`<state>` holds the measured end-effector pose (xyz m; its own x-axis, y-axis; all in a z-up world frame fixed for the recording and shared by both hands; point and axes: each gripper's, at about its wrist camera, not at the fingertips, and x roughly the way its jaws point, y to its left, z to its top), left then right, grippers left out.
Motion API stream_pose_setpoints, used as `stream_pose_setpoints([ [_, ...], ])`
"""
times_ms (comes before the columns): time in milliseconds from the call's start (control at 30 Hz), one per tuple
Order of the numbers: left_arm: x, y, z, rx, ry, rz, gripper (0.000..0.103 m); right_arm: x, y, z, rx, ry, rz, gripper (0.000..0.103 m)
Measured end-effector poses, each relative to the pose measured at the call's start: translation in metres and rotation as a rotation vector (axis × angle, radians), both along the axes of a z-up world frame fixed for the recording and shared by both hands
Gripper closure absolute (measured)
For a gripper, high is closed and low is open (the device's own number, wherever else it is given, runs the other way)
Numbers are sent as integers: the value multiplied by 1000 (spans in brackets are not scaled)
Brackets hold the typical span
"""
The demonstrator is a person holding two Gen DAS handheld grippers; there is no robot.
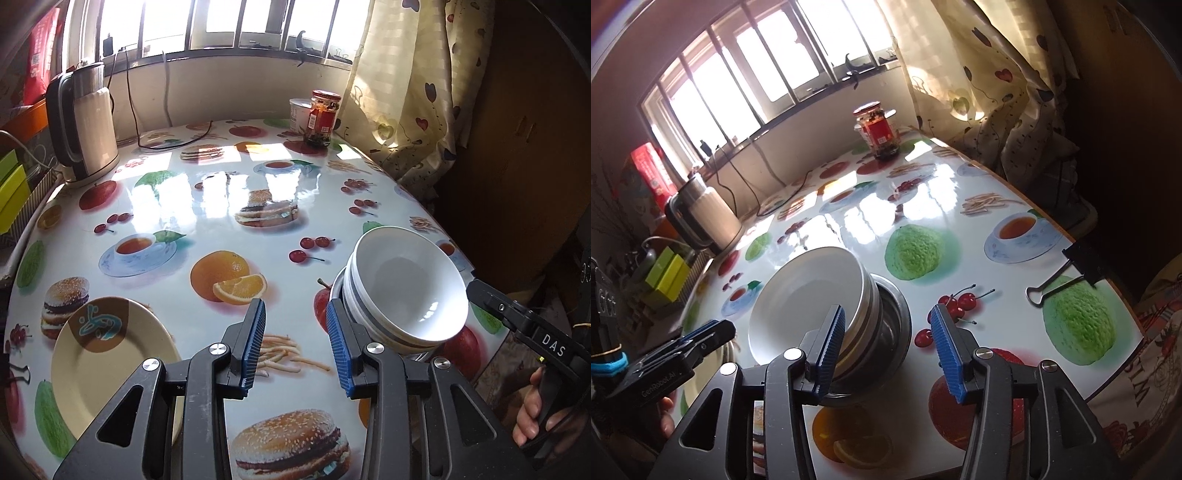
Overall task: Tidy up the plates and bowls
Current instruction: 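Lift the nested steel and striped bowl stack with both grippers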
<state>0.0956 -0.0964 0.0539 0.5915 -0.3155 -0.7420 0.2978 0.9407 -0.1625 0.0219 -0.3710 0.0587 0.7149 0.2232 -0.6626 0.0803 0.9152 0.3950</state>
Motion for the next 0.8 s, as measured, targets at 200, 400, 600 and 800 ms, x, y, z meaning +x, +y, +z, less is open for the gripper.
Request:
stream_pose_setpoints([
  [200, 0, 2, -6, -7, 16, 5, 67, -6, -7, 2, 5, -15, -25, 55],
  [400, -2, -1, -10, 21, 6, 7, 67, -10, -15, -1, 5, -13, -49, 55],
  [600, -2, -1, -16, 26, 17, 11, 67, -11, -18, -9, 8, 6, -56, 55],
  [800, 1, -4, -22, 21, 38, -2, 67, -10, -17, -18, 8, 27, -45, 55],
])
